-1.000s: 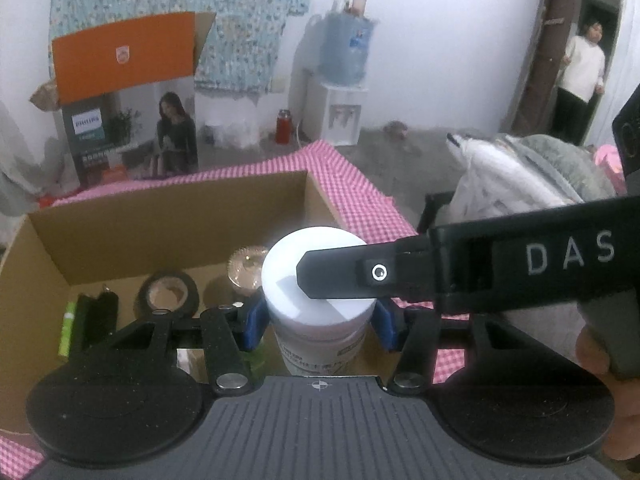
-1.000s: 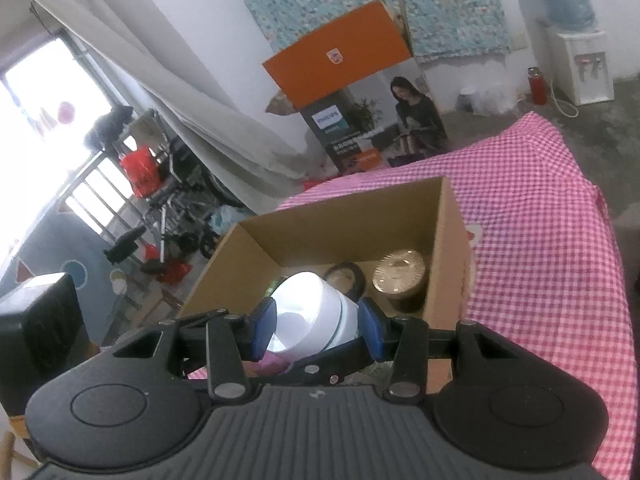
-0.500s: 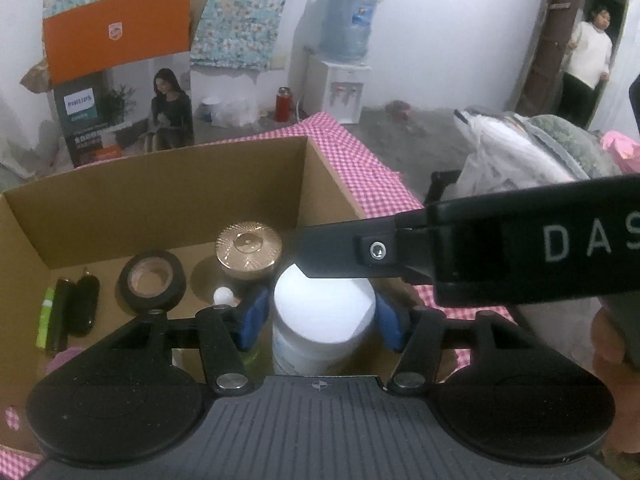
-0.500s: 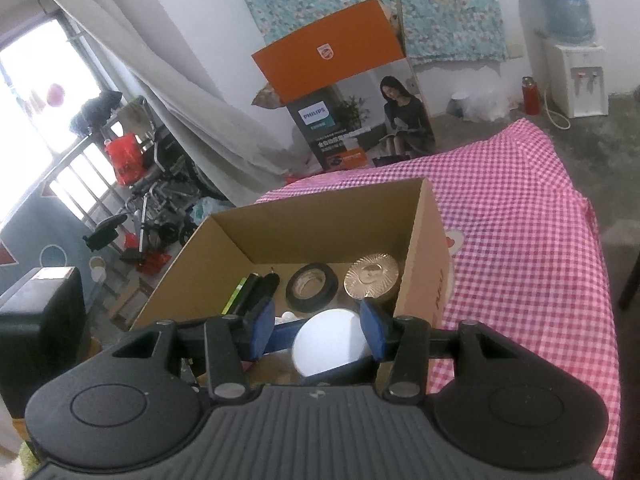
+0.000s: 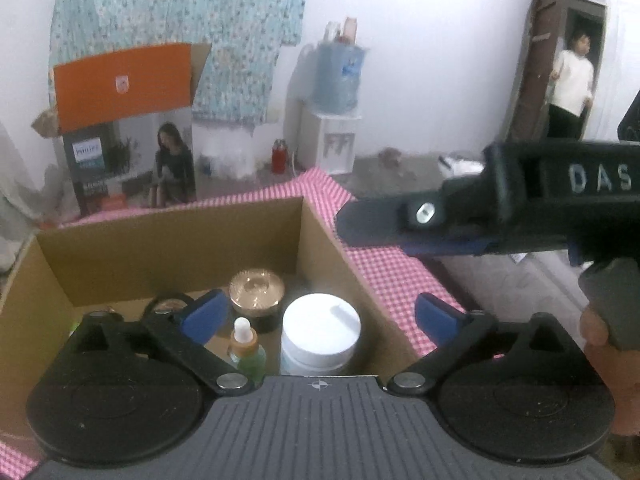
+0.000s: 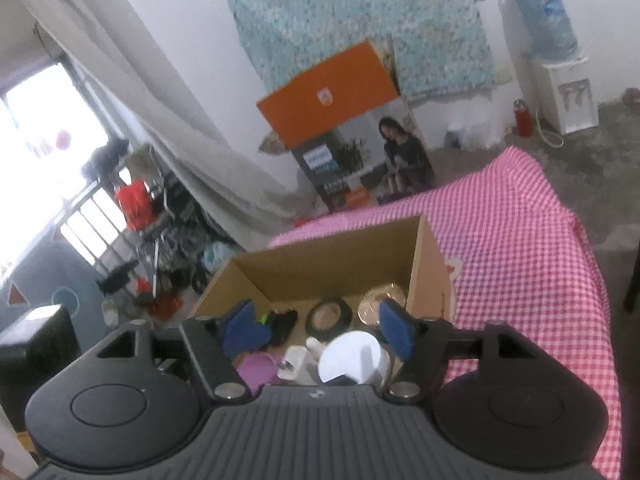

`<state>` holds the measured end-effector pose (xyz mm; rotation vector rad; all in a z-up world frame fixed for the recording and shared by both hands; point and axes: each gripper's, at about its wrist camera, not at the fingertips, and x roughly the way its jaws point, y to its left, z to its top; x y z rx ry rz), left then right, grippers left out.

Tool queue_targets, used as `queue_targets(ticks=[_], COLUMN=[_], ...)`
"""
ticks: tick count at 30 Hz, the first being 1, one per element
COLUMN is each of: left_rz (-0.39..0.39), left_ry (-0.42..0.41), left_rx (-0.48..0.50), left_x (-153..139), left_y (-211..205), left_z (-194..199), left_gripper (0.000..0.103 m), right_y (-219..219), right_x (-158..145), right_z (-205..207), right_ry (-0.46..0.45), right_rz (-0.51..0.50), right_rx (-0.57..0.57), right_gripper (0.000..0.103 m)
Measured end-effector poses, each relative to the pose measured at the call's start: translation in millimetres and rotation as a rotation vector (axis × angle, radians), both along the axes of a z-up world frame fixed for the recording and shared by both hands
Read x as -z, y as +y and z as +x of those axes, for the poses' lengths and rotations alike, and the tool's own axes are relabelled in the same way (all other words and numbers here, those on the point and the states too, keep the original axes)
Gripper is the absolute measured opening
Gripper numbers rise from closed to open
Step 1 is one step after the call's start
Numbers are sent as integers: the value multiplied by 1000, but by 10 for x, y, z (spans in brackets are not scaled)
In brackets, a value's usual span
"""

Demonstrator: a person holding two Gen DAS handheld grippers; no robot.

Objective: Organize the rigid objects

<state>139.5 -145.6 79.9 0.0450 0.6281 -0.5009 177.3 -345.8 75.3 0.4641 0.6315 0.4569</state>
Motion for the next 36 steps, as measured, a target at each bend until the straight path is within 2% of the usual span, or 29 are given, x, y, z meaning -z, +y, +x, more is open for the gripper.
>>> queue_targets(ticks=[4,6,11,21,26,36], left_rz=[-19,-24,-2,46,98,175], left_ry=[-25,-33,-30,24,26,72], left_rx=[-11,-36,-149,-342,-381,-384], left_x=[-120,-159,-208,-153,-108,34], left_y=[136,236,533,989,1089,1122], left_z=[-186,-275,-395,-468,-505,-428], left_gripper=[103,103,103,103,103,103], right_y=[-55,-75,-44,327,573,1026], right_x=[-136,-197,-264,-119,-4,158], right_z=[-212,-339,-585,-787,-845,-811], right_ry=[-48,-74,-109,-84,-69,-23], right_rz=[17,19,-6,-154,-282,-406], right_rx=[33,52,92,167,206,200], right_gripper=[85,96,103,103,103,103])
